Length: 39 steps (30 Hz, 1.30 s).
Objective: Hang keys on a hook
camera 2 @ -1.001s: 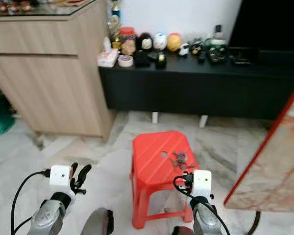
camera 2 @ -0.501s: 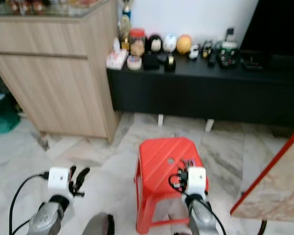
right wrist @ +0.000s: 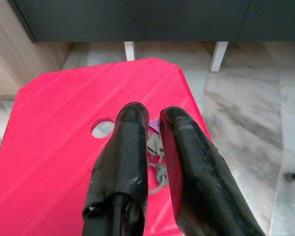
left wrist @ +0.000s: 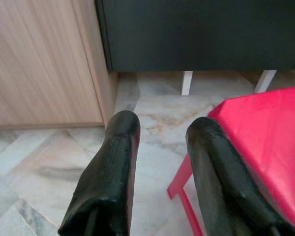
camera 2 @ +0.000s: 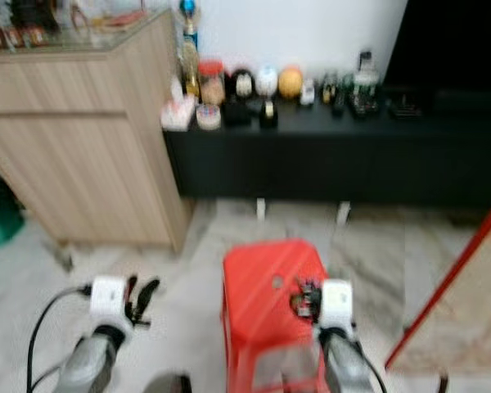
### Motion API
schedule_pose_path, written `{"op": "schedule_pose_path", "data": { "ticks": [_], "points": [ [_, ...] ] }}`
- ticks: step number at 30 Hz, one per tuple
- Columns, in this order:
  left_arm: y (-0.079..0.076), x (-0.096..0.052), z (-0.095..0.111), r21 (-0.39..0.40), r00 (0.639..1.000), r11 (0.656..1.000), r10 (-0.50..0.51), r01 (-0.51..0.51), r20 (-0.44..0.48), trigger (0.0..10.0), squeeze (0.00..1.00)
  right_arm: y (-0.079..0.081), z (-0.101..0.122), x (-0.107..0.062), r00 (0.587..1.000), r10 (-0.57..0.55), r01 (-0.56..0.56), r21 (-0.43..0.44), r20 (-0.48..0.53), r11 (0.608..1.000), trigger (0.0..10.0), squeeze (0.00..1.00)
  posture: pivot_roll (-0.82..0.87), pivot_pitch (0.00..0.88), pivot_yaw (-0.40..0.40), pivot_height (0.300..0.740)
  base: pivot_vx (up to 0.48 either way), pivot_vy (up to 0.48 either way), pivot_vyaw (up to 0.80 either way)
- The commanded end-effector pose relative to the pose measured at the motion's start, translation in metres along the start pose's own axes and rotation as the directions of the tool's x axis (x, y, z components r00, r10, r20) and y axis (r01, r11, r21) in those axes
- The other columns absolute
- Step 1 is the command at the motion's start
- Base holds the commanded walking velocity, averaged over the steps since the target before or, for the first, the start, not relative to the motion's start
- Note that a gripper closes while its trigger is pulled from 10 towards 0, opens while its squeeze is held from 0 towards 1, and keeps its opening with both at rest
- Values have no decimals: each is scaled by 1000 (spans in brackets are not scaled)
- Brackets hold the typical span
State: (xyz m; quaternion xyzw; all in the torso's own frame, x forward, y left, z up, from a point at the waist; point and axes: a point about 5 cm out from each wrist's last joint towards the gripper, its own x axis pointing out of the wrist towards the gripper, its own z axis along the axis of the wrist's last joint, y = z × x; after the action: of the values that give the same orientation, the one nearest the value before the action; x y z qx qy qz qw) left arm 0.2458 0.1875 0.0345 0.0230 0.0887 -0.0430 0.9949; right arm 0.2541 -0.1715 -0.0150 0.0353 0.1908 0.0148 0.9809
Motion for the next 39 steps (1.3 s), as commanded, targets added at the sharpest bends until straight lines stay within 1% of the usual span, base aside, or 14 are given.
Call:
{"op": "schedule_pose_path", "data": {
  "ticks": [1, 12, 15, 18, 20, 21, 23, 25, 29, 30, 33, 36, 38, 39],
  "points": [
    [4, -1, -1, -2, 1000, 1000, 10, -10, -4, 10000, 0, 7, 2, 3, 1000, 17, -17, 5, 5, 1000, 10000, 0, 19, 0, -14, 628, 281, 0, 0],
    [1, 1, 1, -7, 1000, 1000, 2, -2, -1, 10000, 0, 10, 0, 3, 999, 42, -42, -6, -17, 999, 10000, 0, 18, 0, -18, 628, 283, 0, 0],
    [1, 2, 1, -7, 1000, 1000, 5, -5, 0, 10000, 0, 11, -4, 4, 997, 57, -58, -28, -57, 998, 10000, 0, 17, 1, -17, 628, 274, 0, 0],
    [1, 2, 0, -8, 1000, 1000, 5, -5, -1, 10000, 0, 10, -9, 4, 992, 65, -73, -73, -111, 995, 10000, 0, 13, 3, -17, 628, 0, 0, 0],
    [1, 2, 0, -11, 1000, 1000, 2, -2, -2, 10000, 0, 9, -15, 4, 981, 77, -100, -130, -176, 986, 10000, 0, 11, 3, -17, 628, 0, 0, 0],
    [1, 2, 0, -11, 1000, 1000, 2, -2, -2, 10000, 0, 9, -15, 4, 981, 77, -100, -130, -176, 986, 10000, 0, 11, 3, -17, 628, 0, 0, 0],
    [0, 3, 0, -12, 1000, 1000, -2, 2, -5, 10000, 0, 7, -21, 4, 961, 95, -159, -236, -261, 959, 10000, 0, 8, 5, -16, 628, 0, 0, 0],
    [0, 3, 0, -13, 1000, 1000, -4, 4, -6, 10000, 0, 6, -22, 4, 954, 101, -183, -278, -283, 943, 10000, 0, 7, 6, -15, 628, 0, 0, 0],
    [-1, 3, 0, -14, 1000, 1000, -6, 6, -7, 10000, 0, 7, -22, 5, 946, 112, -210, -314, -303, 926, 10000, 0, 6, 8, -14, 628, 0, 0, 0],
    [-1, 3, 0, -14, 1000, 1000, -8, 8, -8, 10000, 0, 8, -22, 6, 941, 118, -228, -335, -317, 914, 10000, 0, 6, 7, -14, 628, 0, 0, 0],
    [-1, 4, 0, -15, 1000, 1000, -9, 9, -10, 10000, 0, 12, -26, 6, 920, 149, -283, -352, -362, 892, 10000, 0, 5, 10, -12, 628, 0, 0, 0],
    [-2, 4, 0, -15, 1000, 1000, -9, 9, -10, 10000, 0, 13, -28, 6, 906, 145, -316, -407, -397, 857, 10000, 0, 6, 11, -11, 628, 0, 0, 0],
    [-1, 4, 0, -15, 1000, 1000, -9, 9, -11, 10000, 0, 13, -27, 6, 907, 143, -313, -406, -397, 859, 10000, 0, 10, 12, -12, 628, 0, 0, 0],
    [-1, 4, 0, -15, 1000, 1000, -7, 7, -12, 10000, 0, 13, -26, 7, 909, 143, -306, -394, -392, 867, 10000, 424, 7, 13, -11, 628, 0, 0, 0]
  ]
}}
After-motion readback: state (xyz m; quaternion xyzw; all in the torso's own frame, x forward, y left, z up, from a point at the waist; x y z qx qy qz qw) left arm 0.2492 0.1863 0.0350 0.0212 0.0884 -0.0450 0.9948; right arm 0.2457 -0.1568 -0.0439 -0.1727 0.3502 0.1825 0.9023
